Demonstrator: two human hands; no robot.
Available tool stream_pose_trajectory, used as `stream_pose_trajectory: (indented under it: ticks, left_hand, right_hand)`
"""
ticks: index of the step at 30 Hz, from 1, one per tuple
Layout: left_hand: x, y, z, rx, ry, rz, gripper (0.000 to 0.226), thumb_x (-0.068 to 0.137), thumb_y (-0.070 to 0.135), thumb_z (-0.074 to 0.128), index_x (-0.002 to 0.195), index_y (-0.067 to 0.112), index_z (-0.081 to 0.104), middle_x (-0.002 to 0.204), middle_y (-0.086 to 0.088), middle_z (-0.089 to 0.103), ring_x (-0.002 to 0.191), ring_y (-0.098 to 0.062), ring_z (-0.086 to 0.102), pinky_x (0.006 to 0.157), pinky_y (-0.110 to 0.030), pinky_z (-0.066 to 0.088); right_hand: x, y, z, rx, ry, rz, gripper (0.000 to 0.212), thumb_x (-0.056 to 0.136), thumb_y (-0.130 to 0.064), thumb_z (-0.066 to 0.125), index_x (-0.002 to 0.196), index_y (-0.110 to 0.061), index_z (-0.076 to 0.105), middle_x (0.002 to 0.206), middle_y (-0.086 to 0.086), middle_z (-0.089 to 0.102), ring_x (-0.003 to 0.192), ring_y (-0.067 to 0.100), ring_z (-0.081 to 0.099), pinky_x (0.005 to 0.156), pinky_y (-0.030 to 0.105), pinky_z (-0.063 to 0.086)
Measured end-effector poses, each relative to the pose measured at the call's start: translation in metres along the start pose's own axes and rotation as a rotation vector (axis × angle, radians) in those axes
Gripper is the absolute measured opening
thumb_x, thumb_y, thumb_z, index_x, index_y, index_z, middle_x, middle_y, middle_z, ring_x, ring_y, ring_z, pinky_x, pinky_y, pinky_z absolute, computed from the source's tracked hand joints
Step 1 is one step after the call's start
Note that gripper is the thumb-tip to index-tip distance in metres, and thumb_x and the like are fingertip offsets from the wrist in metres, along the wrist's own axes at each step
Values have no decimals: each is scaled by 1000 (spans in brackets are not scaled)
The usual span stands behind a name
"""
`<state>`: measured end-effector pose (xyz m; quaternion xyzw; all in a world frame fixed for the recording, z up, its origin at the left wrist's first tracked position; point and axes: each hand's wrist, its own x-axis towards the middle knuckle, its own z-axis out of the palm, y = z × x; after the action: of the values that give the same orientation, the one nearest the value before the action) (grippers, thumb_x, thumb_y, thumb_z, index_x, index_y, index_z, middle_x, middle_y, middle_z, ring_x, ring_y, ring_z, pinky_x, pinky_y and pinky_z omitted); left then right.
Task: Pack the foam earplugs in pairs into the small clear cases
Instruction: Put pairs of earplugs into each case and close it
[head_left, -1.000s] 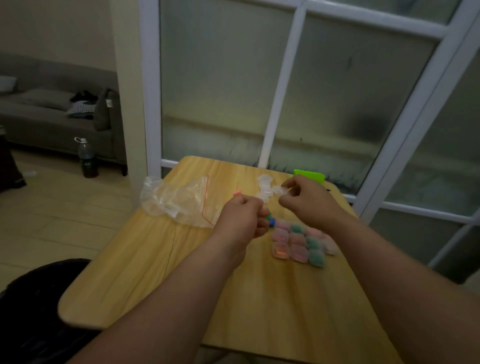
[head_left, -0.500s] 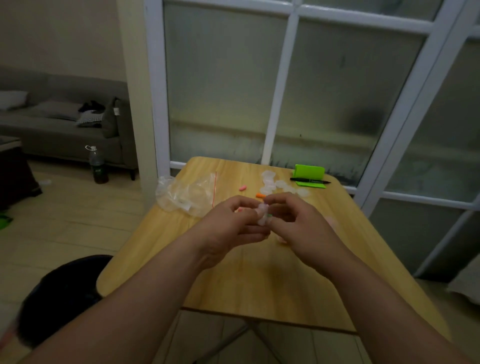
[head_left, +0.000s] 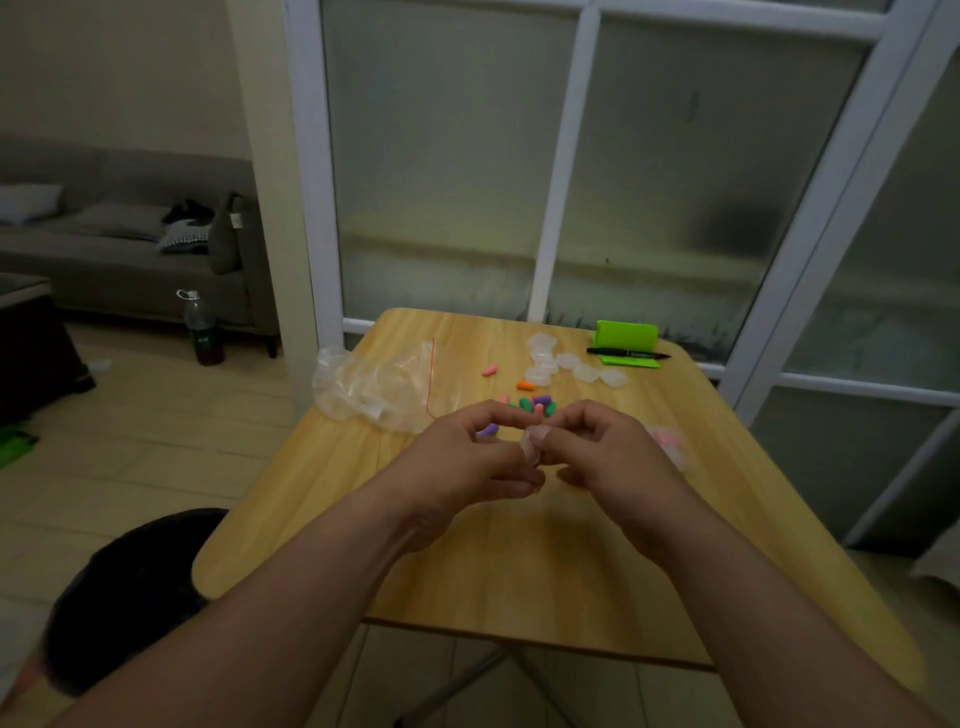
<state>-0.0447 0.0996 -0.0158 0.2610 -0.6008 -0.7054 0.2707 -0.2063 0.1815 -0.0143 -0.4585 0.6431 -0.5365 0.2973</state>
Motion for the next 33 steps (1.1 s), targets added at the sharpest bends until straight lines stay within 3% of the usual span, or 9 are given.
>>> stream_pose_trajectory:
  ticks: [3,11,15,18,20,24,26,29,33]
  left_hand:
    - [1,-1,1,22,-2,6,25,94,9,74,119,12,71,105,-25,77,100,-36,76,90,-41,63]
    - [-2,-3,6,22,16,17,33,92,7,76,123,9,64,101,-26,76,98,-34,77,92,-43,63]
    - [-5,2,7,-128,-4,-114,32,101,12,64,132,3,58,111,-28,75,101,-37,76,89,-43,64]
    - [-10,3,6,-162,-90,-156,35,107,25,57,131,1,63,115,-29,73,101,-34,74,86,-40,64]
    - [-11,1,4,-162,-91,-113,33,105,22,59,130,0,63,109,-22,74,98,-30,75,85,-37,63]
    - [-11,2,2,-18,-29,-31,30,100,23,69,127,10,63,110,-20,77,101,-31,77,90,-40,63]
    - [-12,2,3,58,-31,16,28,99,20,71,125,14,63,106,-21,77,99,-31,77,90,-41,63]
    - [-13,0,5,90,-58,36,29,99,16,70,127,17,63,104,-17,79,99,-30,77,92,-43,63]
    - [-12,2,4,46,-39,24,25,100,21,68,125,16,67,103,-13,79,97,-29,78,89,-40,64]
  right_hand:
    - [0,1,-1,-13,4,-25,13,94,-17,75,101,-7,71,86,2,80,73,3,71,62,13,48]
    - [-6,1,-2,-9,27,-17,14,92,-18,77,104,-13,71,91,0,80,77,3,71,69,21,49]
    - [-11,-1,-5,-46,68,-150,21,93,-18,78,112,-20,69,104,-4,77,94,4,71,74,17,54]
    - [-16,-2,-2,-250,33,-287,27,93,-20,79,114,-32,66,109,-19,70,104,4,65,81,26,57]
    - [-17,-1,0,-293,-20,-309,31,93,-20,79,115,-36,65,114,-20,69,110,5,64,84,30,57]
    - [-14,-3,0,-68,78,-166,18,97,-23,73,114,-29,69,111,-11,75,105,6,70,90,34,59]
    - [-12,-3,-1,-14,112,-68,9,100,-27,69,109,-25,72,102,-7,77,99,13,72,84,34,60]
    - [-11,-1,-2,20,47,18,17,100,-32,69,103,-17,75,95,1,80,96,22,75,79,35,55]
    - [-11,1,-3,29,8,44,18,98,-32,72,104,-15,75,97,2,81,96,19,77,81,36,54]
